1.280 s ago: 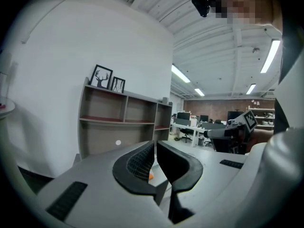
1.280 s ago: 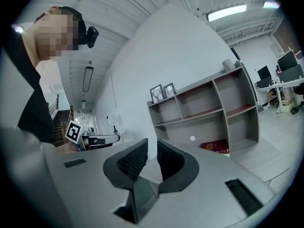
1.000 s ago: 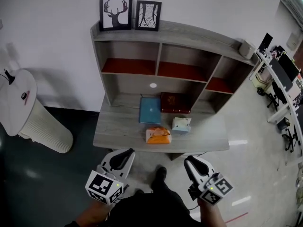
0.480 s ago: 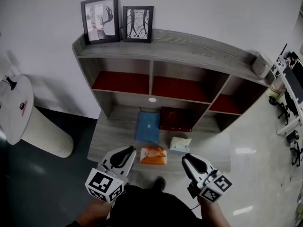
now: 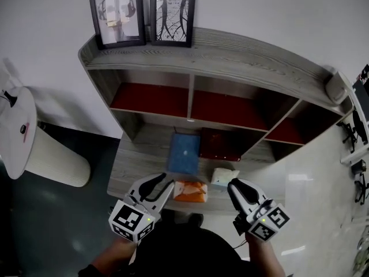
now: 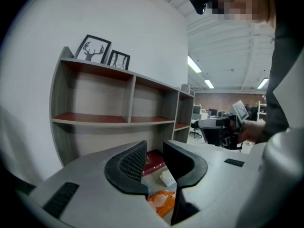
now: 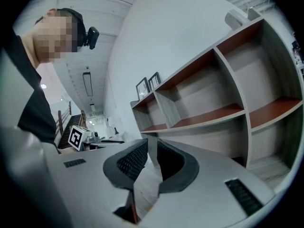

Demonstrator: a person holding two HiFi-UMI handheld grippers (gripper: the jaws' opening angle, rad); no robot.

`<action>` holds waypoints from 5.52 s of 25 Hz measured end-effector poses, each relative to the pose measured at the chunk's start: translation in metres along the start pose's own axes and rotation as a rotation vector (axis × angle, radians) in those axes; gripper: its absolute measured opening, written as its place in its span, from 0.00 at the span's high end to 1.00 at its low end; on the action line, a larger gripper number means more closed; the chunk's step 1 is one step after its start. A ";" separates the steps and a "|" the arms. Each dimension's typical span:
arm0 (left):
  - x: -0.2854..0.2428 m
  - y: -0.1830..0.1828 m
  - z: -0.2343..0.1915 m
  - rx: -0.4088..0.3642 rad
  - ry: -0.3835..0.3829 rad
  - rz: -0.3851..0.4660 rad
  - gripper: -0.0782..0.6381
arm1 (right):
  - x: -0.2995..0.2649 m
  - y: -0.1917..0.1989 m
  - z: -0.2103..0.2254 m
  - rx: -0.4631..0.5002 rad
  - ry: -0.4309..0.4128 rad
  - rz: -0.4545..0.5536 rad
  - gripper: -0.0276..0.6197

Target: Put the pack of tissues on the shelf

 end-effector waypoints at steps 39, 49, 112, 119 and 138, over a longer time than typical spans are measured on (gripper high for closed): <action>-0.105 0.313 0.017 -0.123 0.257 -0.575 0.73 | -0.036 0.086 0.008 -0.146 0.009 -0.184 0.92; -0.108 0.285 0.020 -0.136 0.263 -0.521 0.86 | -0.034 0.063 0.006 -0.125 0.009 -0.132 0.92; -0.088 -0.089 -0.232 -0.287 -0.034 -0.112 0.86 | -0.137 -0.004 -0.019 -0.107 0.112 0.051 0.92; -0.087 -0.086 -0.235 -0.317 -0.087 -0.111 0.61 | -0.124 0.002 -0.029 -0.115 0.137 0.057 0.92; -0.014 -0.084 -0.128 -0.243 -0.083 0.073 0.67 | -0.065 0.007 -0.027 -0.051 0.070 0.026 0.92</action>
Point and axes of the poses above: the fingertips, and each gripper's own axes: x backward along the fingers, z to its right, y out of its underside, the point moved 1 cm from there along x, backward along the fingers, and after that the axes turned 1 degree about y, right-handed, at the moved point
